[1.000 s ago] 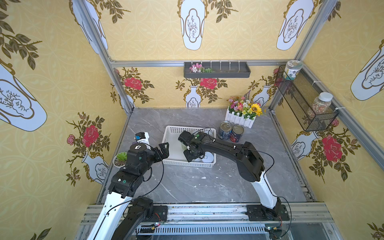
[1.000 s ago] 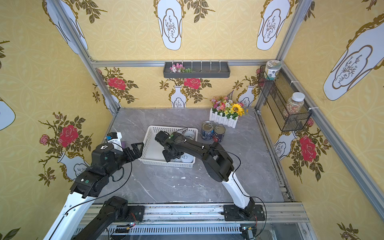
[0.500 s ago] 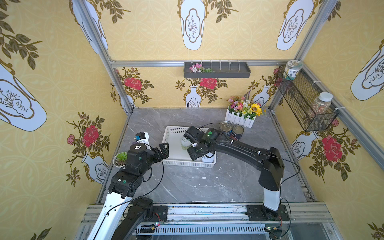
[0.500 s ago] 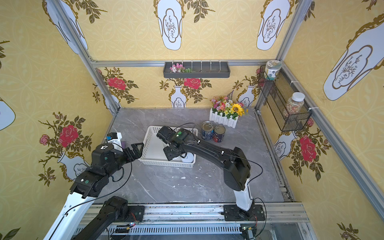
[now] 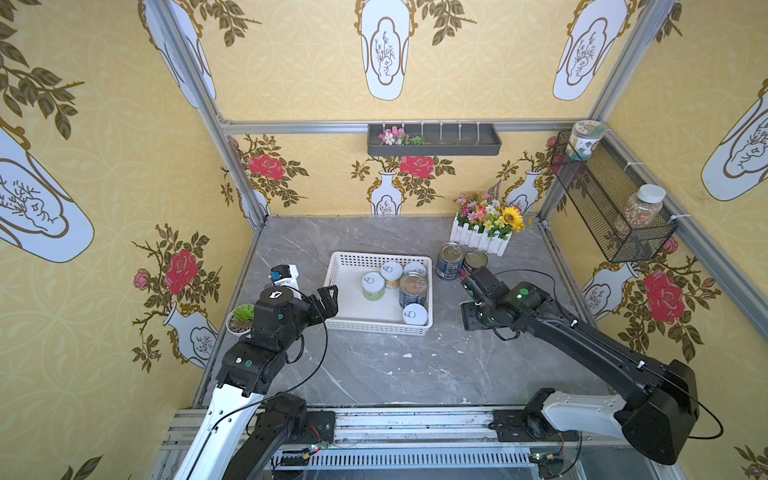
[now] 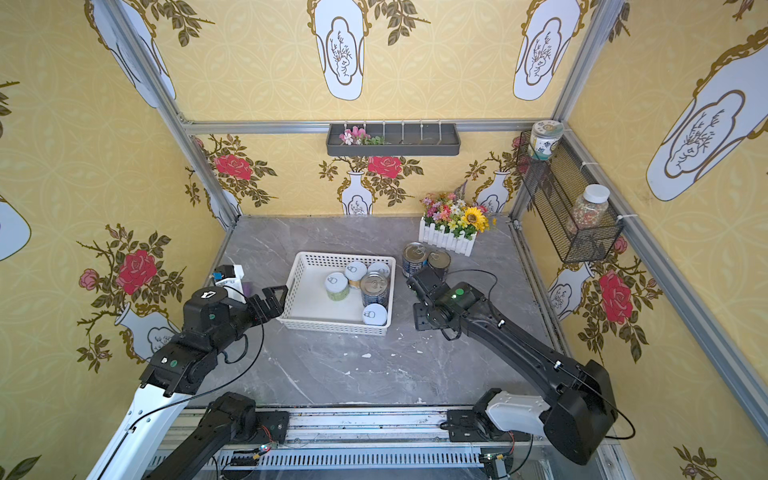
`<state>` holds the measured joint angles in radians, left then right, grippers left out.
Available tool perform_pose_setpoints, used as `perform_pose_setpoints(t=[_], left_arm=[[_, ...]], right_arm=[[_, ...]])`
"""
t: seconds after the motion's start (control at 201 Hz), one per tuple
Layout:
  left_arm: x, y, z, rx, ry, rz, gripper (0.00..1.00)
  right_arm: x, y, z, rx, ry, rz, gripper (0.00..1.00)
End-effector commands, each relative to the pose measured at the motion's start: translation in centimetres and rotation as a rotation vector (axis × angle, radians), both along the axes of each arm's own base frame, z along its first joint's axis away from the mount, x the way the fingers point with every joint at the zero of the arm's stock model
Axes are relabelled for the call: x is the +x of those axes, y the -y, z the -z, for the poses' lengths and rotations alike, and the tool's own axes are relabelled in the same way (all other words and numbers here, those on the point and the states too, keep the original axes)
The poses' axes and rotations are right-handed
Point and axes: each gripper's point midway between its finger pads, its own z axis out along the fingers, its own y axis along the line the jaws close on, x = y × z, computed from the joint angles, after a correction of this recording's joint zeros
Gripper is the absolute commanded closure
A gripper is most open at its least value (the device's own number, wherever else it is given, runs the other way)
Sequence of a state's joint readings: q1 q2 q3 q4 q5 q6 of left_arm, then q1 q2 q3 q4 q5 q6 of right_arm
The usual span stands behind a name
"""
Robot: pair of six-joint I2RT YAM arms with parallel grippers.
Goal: Put the canned food in the basket
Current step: Place the canned food at the center of the board.
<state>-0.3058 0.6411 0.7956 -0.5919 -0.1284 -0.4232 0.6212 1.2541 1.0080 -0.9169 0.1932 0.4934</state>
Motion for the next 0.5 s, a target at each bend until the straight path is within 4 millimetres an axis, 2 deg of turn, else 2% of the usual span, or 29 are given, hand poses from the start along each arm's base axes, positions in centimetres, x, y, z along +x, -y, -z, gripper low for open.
perform_pose_setpoints(t=[0.0,0.174,0.493], left_arm=[[0.0,-0.1,0.1,0.001,0.001,-0.007,0.00],[0.0,-0.1,0.1,0.003,0.001,-0.008,0.00],[0.0,0.0,0.2,0.003,-0.001,-0.005,0.00]], right_arm=[[2.1,-1.8,1.0,0.086,0.018,0.007,0.50],[2.9,-3.0,4.3,0.091,-0.041,0.011,0.49],[4.4,-3.7,9.4,0.037,-0.127,0.022,0.46]])
